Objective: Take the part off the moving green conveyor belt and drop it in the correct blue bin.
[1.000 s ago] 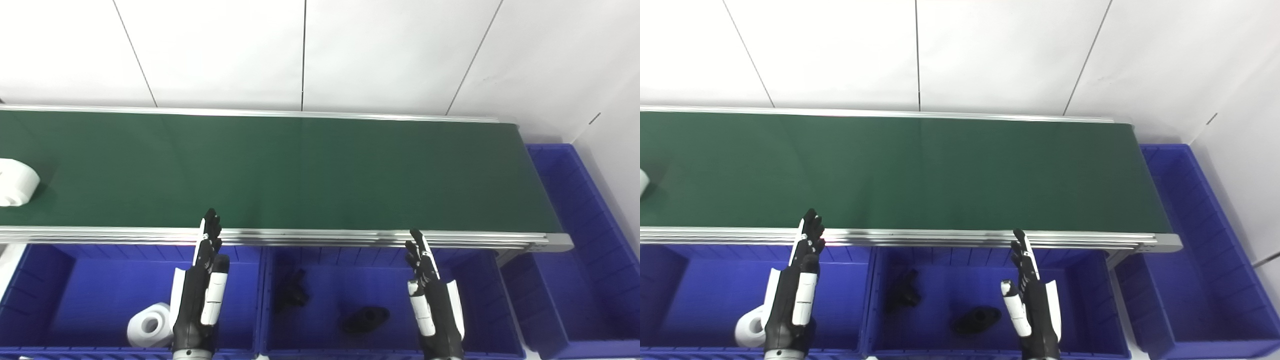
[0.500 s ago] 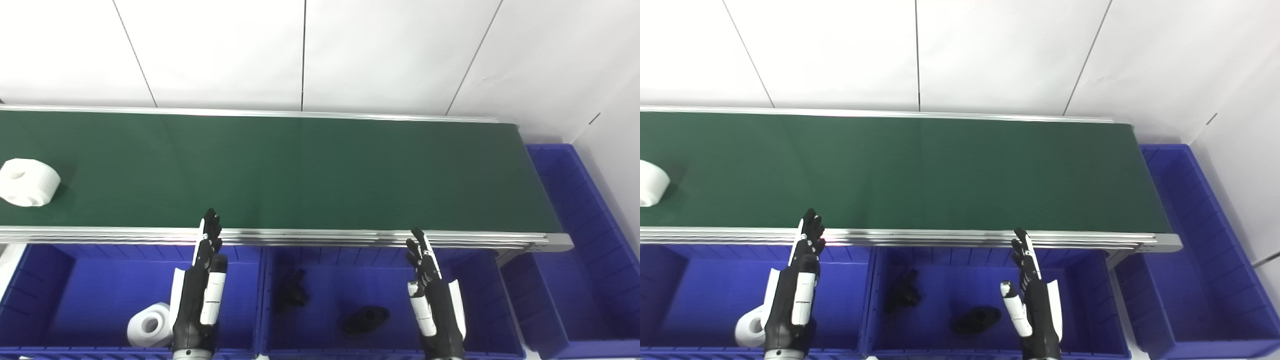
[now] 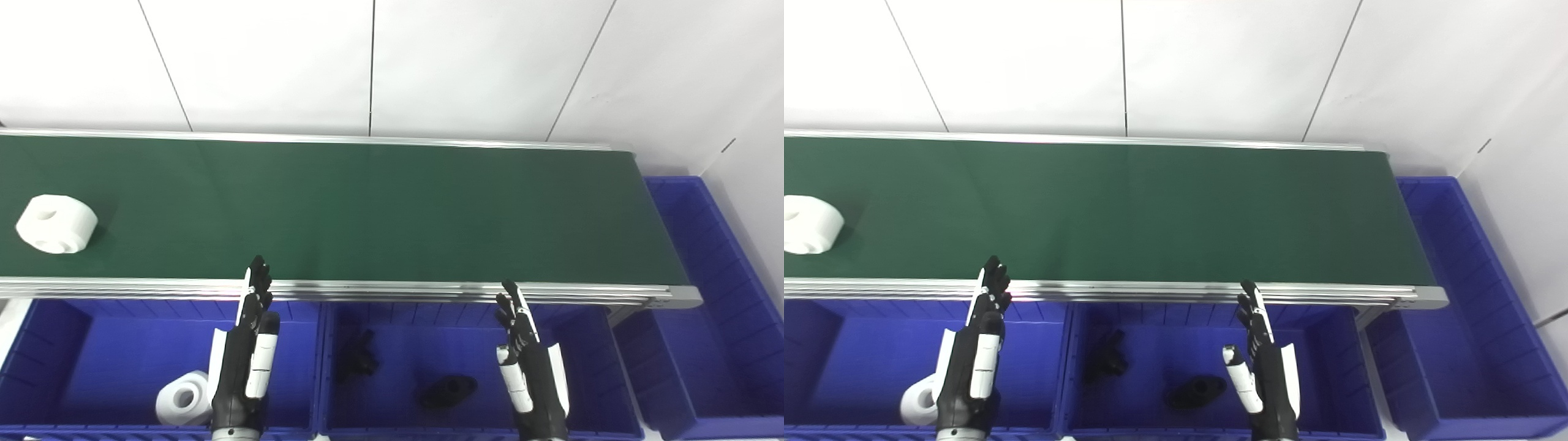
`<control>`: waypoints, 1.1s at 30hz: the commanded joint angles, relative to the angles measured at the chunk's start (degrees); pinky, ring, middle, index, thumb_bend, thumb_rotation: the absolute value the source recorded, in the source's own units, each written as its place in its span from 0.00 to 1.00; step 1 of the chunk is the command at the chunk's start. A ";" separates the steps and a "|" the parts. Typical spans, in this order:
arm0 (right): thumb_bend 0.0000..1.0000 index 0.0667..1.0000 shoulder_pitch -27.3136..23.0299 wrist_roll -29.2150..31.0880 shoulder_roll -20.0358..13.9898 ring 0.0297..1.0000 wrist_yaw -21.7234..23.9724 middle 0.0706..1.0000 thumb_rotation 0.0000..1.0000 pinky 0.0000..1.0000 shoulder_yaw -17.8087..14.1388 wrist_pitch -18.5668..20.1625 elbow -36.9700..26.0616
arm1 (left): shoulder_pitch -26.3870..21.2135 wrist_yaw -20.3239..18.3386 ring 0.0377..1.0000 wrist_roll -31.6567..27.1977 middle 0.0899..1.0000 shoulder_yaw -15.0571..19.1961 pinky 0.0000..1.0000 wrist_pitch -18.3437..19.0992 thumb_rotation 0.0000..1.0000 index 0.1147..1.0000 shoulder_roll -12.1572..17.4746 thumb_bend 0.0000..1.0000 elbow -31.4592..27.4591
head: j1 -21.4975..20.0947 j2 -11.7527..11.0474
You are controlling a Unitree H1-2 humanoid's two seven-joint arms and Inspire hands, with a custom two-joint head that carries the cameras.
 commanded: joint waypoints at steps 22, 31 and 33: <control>0.78 0.96 0.14 0.29 0.53 0.96 0.03 1.00 0.94 0.93 0.07 -1.94 -1.05 | 0.05 -0.21 1.00 0.30 1.00 -0.42 1.00 -1.43 0.98 1.00 0.02 0.62 -1.71 | 0.14 -0.01; 0.77 0.97 -0.49 0.95 -0.46 0.96 0.13 1.00 0.94 0.93 -0.61 -3.50 1.14 | -0.02 0.63 1.00 1.77 1.00 -0.81 1.00 -1.45 0.98 1.00 -0.94 0.63 -0.44 | 4.73 -1.91; 0.77 0.98 -0.74 1.87 -1.05 0.96 0.48 1.00 0.94 0.93 -0.95 -4.03 1.96 | -0.15 1.10 1.00 2.48 1.00 -1.13 1.00 -2.12 0.98 1.00 -1.46 0.63 0.66 | 8.10 -3.13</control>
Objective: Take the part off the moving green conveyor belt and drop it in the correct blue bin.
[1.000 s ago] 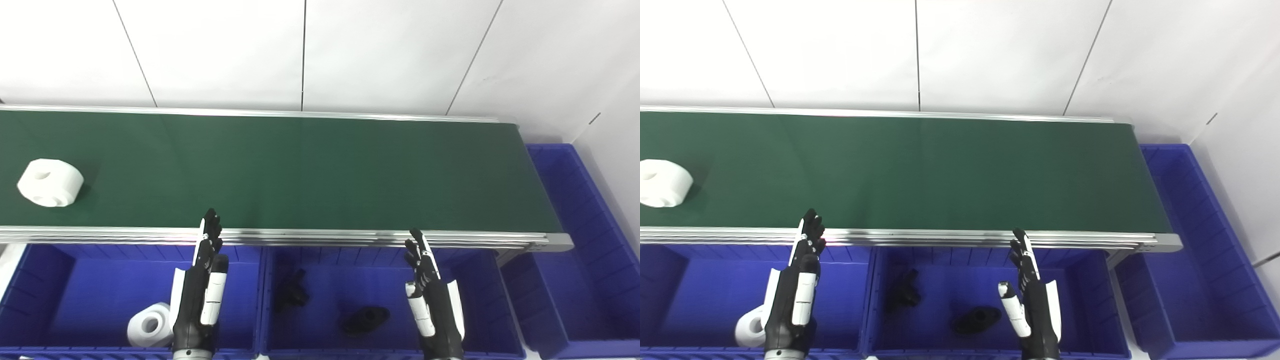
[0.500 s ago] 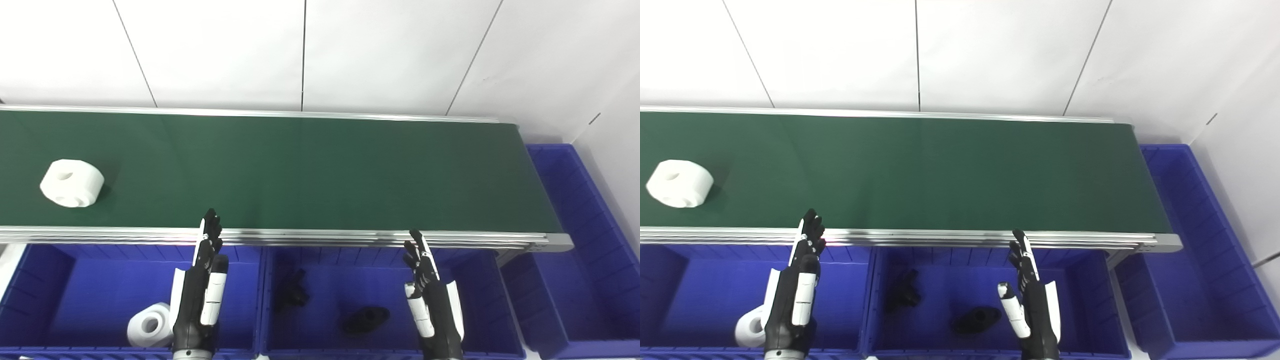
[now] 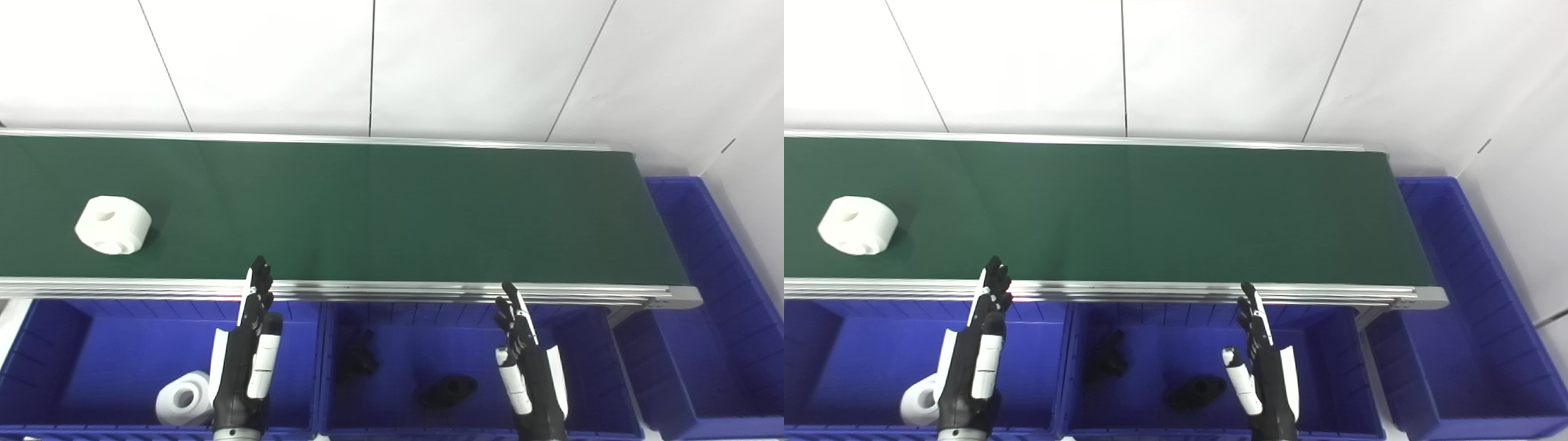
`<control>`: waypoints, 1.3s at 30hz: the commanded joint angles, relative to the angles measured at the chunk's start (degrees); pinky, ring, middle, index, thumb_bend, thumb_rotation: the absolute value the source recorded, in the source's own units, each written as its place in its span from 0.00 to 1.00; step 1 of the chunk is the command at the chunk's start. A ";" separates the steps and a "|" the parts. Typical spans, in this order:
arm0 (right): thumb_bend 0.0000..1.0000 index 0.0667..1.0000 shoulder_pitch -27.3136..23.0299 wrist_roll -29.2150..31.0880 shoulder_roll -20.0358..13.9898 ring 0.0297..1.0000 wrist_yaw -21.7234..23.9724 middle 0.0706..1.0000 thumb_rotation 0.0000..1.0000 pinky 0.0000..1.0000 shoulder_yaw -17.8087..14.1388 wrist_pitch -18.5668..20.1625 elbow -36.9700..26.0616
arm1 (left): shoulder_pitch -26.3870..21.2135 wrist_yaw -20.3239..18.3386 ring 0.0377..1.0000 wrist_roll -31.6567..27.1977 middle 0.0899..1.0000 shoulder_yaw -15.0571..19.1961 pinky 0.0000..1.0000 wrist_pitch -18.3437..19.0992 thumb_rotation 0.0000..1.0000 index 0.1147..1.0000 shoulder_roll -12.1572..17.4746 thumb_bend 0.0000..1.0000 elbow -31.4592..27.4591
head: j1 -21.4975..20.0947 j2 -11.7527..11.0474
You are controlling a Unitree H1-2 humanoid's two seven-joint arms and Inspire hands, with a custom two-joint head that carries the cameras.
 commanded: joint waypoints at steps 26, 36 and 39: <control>0.70 1.00 -7.62 5.41 -4.32 0.99 0.66 1.00 1.00 0.99 -2.79 -4.79 11.94 | -6.71 5.50 0.93 2.16 0.99 -0.77 0.86 -8.17 0.74 0.97 -3.44 0.63 10.52 | 14.04 -10.29; 0.71 1.00 -7.44 4.94 -3.95 0.98 1.10 1.00 1.00 0.97 -1.76 -4.82 10.98 | -14.17 -0.49 0.87 10.64 0.88 4.42 0.79 -3.56 0.60 0.87 9.34 0.79 -8.60 | 11.79 -7.15; 0.74 1.00 -7.58 4.92 -3.87 0.97 1.11 1.00 1.00 0.95 -1.48 -4.83 10.79 | -20.86 -5.91 0.86 17.79 0.87 6.72 0.84 -0.27 0.60 0.88 17.80 0.77 -10.83 | 11.24 -6.55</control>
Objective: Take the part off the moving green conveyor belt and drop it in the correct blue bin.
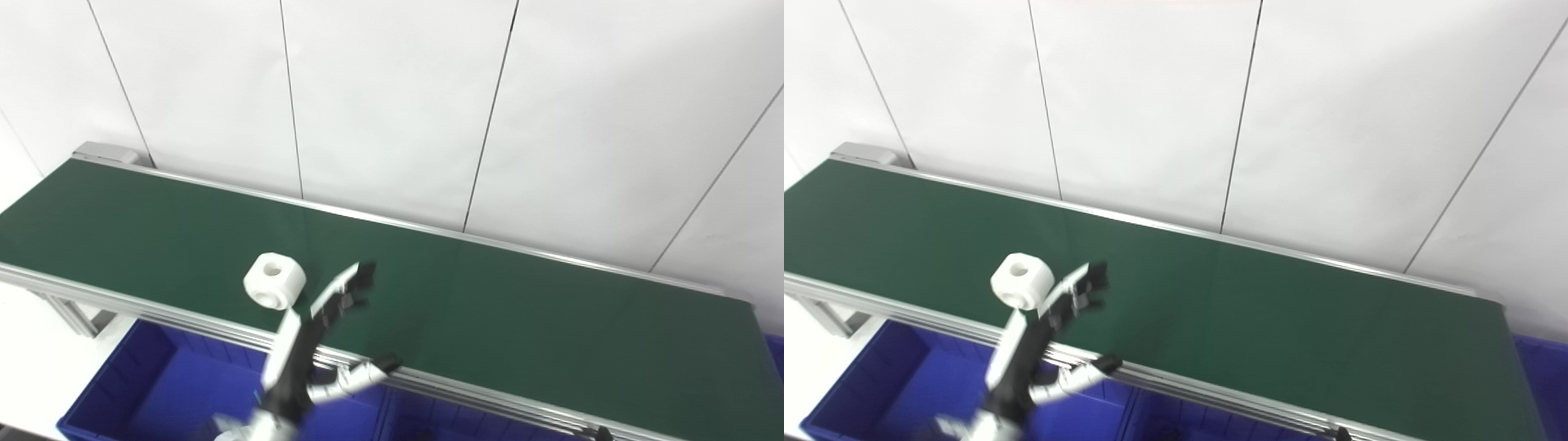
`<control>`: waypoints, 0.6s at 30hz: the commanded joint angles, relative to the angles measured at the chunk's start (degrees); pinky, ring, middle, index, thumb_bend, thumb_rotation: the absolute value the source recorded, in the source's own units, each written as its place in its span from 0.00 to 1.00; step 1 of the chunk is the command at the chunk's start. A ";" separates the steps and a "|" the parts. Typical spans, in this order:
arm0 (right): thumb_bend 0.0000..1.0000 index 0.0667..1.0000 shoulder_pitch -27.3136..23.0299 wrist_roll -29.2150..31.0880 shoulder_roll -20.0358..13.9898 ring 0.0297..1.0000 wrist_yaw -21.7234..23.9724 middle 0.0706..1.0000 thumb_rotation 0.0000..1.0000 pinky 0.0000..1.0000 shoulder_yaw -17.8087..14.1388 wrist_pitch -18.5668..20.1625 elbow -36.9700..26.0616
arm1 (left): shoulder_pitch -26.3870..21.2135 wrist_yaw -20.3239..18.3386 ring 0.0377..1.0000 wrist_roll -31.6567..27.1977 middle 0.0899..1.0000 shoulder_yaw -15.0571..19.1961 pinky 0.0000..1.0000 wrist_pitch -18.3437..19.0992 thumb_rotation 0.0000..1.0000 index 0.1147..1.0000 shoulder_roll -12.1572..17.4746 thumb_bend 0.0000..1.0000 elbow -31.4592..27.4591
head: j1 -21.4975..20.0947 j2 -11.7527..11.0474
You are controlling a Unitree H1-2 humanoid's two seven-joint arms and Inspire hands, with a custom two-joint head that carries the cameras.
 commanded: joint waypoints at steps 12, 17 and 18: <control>0.79 0.99 -0.06 -0.58 0.81 0.97 0.33 1.00 1.00 0.93 0.84 -3.07 -3.12 | -22.94 -12.48 0.81 10.01 0.83 -3.13 0.77 -0.85 0.51 0.83 19.19 0.86 15.60 | -1.54 1.33; 0.80 0.99 0.28 -1.51 1.05 0.96 -0.01 1.00 1.00 0.93 1.07 -2.99 -3.75 | -26.95 -12.23 0.84 11.27 0.84 -5.26 0.82 -3.08 0.48 0.83 21.48 0.88 25.40 | -2.20 1.77; 0.81 0.99 0.31 -1.44 1.11 0.97 0.06 1.00 1.00 0.93 1.07 -2.96 -3.87 | -27.64 -11.98 0.84 11.34 0.84 -5.64 0.82 -3.78 0.47 0.82 21.68 0.88 27.25 | -2.20 1.77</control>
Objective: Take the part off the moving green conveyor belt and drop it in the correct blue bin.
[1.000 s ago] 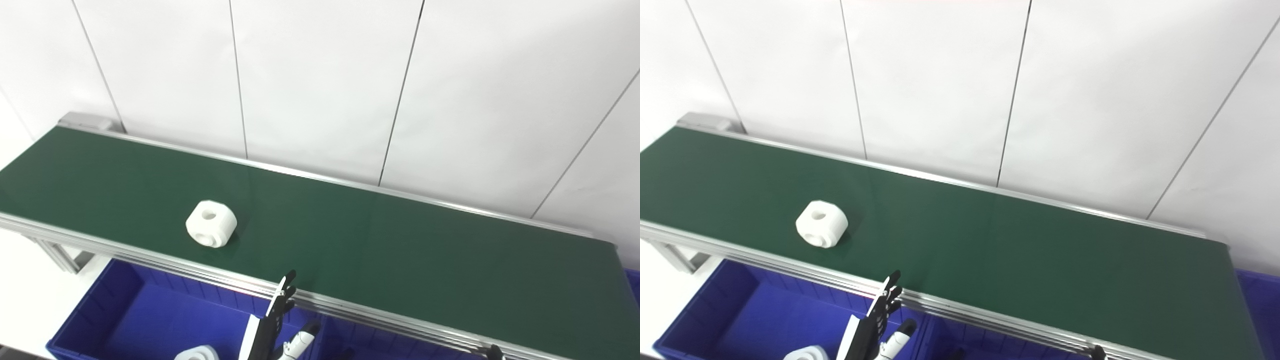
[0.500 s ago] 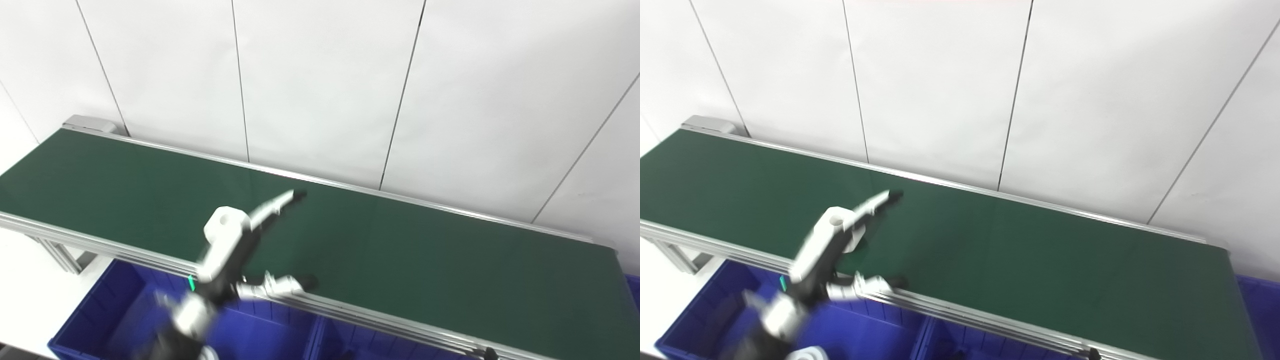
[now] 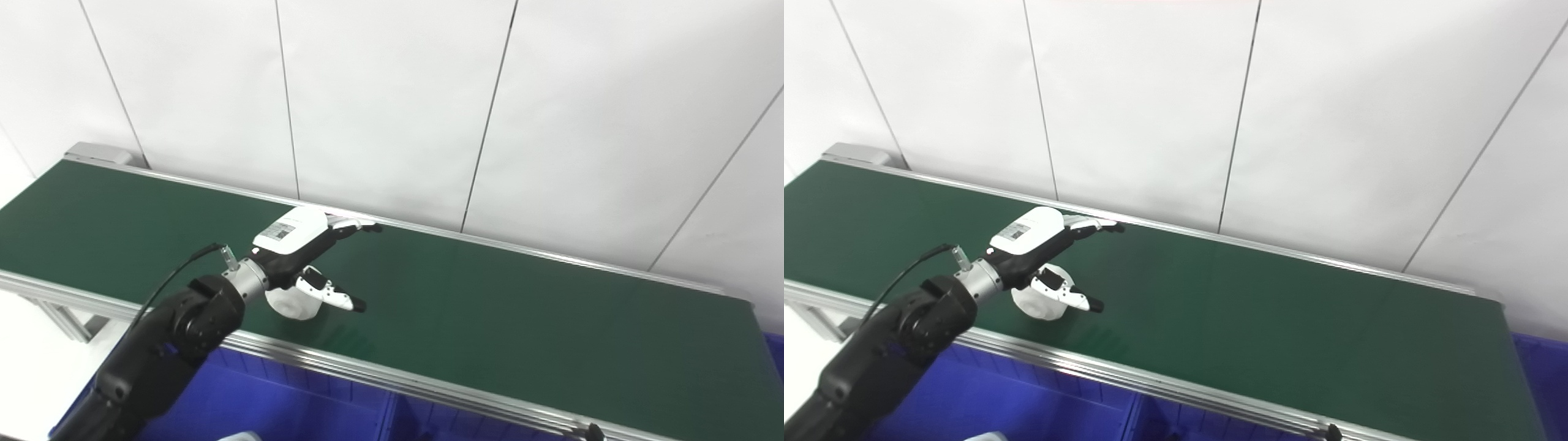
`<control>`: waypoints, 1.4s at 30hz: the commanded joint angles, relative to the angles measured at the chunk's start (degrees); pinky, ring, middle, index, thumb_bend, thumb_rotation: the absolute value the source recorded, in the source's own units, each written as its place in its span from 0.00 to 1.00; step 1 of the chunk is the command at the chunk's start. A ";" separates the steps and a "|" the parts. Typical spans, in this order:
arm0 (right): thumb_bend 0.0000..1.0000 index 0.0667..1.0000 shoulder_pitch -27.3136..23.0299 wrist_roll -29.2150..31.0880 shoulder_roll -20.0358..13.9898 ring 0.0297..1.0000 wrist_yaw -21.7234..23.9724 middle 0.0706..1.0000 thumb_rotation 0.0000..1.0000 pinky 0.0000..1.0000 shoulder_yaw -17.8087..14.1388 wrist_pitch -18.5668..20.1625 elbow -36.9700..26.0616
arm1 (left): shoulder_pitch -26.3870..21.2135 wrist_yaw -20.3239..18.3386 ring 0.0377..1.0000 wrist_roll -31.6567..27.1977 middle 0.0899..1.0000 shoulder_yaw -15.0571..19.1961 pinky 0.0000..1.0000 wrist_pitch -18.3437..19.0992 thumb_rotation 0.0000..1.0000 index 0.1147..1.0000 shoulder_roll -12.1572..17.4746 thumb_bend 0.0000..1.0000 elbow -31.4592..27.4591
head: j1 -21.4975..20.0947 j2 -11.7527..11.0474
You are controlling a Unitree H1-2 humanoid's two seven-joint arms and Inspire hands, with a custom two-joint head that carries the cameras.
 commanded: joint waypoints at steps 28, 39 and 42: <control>0.78 0.98 0.99 -1.24 2.01 0.94 0.64 0.99 0.98 0.90 0.35 -2.68 -5.41 | -9.23 3.62 0.78 13.74 0.75 -10.36 0.76 -0.74 0.23 0.73 2.53 0.98 15.55 | -3.00 2.16; 0.76 0.97 1.29 -2.11 2.30 0.93 0.35 0.98 0.99 0.87 0.40 -2.37 -5.86 | -6.56 22.42 0.41 6.17 0.42 -6.88 0.42 -9.34 0.00 0.43 -3.40 0.52 22.10 | -3.37 2.43; 0.76 0.98 1.25 -2.37 2.43 0.93 0.34 0.98 0.99 0.88 0.47 -2.45 -5.79 | -5.62 18.49 0.45 0.19 0.44 -5.21 0.45 -8.87 0.00 0.41 -4.40 0.52 20.46 | -3.49 2.42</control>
